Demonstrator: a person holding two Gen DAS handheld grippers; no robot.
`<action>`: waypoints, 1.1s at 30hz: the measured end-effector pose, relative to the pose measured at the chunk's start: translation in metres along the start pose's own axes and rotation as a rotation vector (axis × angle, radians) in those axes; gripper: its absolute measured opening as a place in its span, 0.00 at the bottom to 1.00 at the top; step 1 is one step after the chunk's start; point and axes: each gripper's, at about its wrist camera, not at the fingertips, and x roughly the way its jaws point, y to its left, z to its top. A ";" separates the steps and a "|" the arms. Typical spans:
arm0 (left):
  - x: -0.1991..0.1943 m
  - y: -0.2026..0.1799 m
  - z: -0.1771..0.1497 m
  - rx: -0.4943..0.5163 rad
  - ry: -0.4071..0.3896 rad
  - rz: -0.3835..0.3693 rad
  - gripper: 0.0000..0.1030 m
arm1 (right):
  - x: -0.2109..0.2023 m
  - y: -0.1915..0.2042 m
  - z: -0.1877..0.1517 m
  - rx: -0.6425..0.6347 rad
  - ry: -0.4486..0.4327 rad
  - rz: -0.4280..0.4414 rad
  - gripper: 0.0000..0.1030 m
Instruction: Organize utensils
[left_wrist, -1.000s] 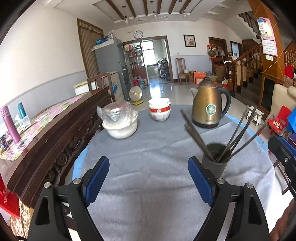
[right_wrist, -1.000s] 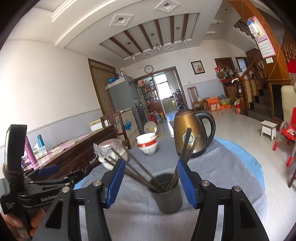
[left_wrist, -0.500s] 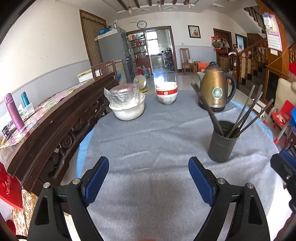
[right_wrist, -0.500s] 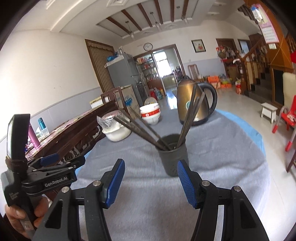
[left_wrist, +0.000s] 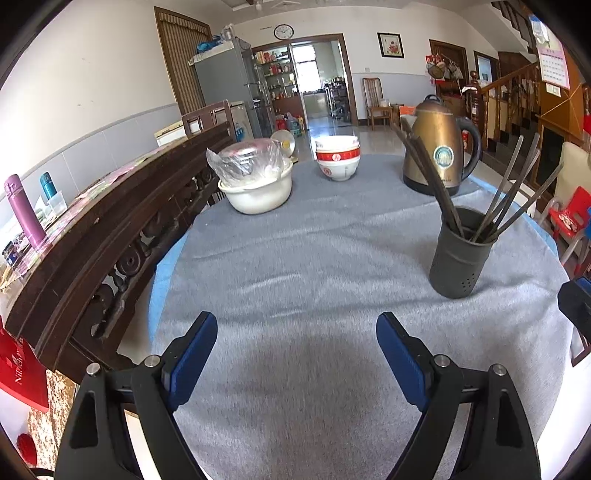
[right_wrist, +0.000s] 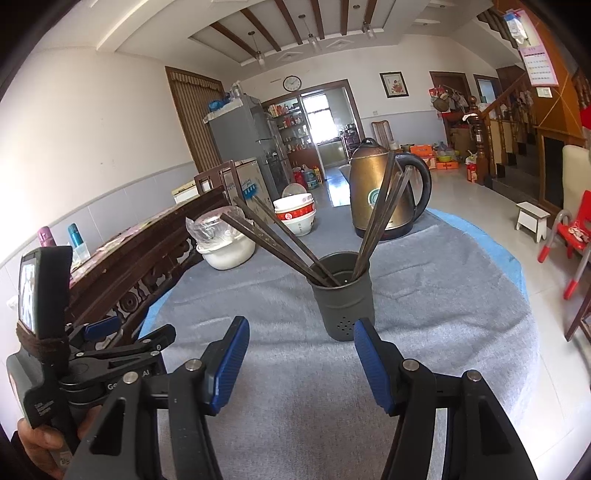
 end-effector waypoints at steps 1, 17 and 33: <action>0.002 0.001 -0.001 0.000 0.005 0.000 0.86 | 0.003 0.000 -0.001 0.001 0.005 0.000 0.61; 0.006 0.012 -0.005 -0.014 0.021 0.019 0.86 | 0.021 0.000 -0.003 0.013 0.035 0.002 0.61; -0.011 0.023 -0.006 -0.041 -0.005 0.037 0.86 | 0.013 0.022 -0.003 -0.044 0.030 -0.018 0.61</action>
